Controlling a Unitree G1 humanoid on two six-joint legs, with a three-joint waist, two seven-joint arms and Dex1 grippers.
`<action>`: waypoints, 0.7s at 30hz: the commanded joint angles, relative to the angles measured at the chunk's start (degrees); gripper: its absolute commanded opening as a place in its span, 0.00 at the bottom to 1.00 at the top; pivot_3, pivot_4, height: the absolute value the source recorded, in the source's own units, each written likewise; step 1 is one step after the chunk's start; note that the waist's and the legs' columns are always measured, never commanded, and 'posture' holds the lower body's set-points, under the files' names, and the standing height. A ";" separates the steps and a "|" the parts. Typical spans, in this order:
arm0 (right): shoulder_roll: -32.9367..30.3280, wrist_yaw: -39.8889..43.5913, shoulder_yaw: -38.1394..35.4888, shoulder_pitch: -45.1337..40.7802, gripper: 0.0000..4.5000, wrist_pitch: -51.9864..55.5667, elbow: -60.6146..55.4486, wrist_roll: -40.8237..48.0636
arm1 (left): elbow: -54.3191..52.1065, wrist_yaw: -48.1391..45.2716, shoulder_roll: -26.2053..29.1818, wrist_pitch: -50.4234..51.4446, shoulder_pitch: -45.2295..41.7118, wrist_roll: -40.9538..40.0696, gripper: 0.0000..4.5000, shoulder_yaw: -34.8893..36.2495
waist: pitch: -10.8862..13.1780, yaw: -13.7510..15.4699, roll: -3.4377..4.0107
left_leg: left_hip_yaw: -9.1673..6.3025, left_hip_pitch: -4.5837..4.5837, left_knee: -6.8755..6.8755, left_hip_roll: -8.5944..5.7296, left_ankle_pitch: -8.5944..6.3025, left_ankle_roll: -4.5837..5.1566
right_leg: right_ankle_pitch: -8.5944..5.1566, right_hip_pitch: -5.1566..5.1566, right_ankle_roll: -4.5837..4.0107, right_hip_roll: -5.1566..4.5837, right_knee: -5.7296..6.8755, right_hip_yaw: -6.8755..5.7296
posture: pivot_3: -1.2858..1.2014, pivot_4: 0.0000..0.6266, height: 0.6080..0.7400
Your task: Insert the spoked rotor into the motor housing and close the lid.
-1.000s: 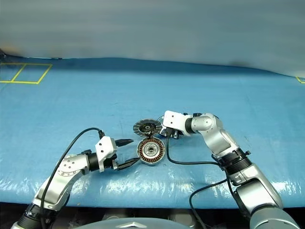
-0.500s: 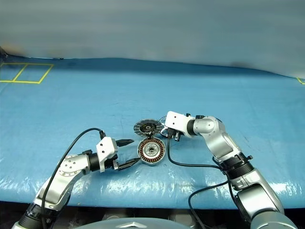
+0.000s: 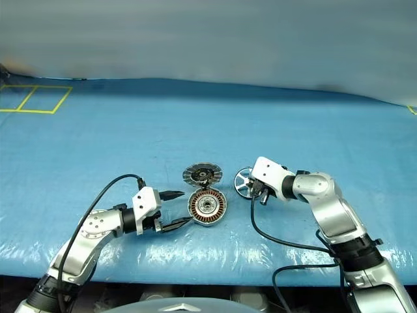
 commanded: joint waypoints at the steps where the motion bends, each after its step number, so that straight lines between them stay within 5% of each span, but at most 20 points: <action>1: 0.66 -0.01 -5.47 3.21 0.18 2.52 -8.16 6.54 | -1.28 -0.22 -0.21 -0.58 -0.70 -1.54 0.85 1.19 | 0.02 -0.12 0.01 | 0.00 0.00 0.00 0.01 0.00 0.00 | 0.00 -0.01 0.00 0.01 0.00 0.00 | 0.52 0.24 1.00; 14: -0.80 -4.14 -4.04 2.69 0.18 2.52 -10.00 5.72 | -0.74 -0.90 0.27 -0.13 -2.14 -0.92 0.85 0.53 | 0.06 -0.39 0.01 | 0.07 0.00 0.05 -0.02 0.00 0.00 | -0.04 -0.01 -0.05 0.02 0.00 0.04 | 0.52 0.24 1.00; 21: -4.45 -2.05 -1.36 0.58 0.53 2.50 -7.73 4.19 | -1.18 -0.14 -0.34 0.46 -1.89 -0.87 0.85 0.20 | 0.09 -0.29 0.00 | 0.05 -0.01 0.04 -0.03 0.00 0.00 | -0.01 0.00 0.00 0.01 -0.02 0.02 | 0.52 0.24 1.00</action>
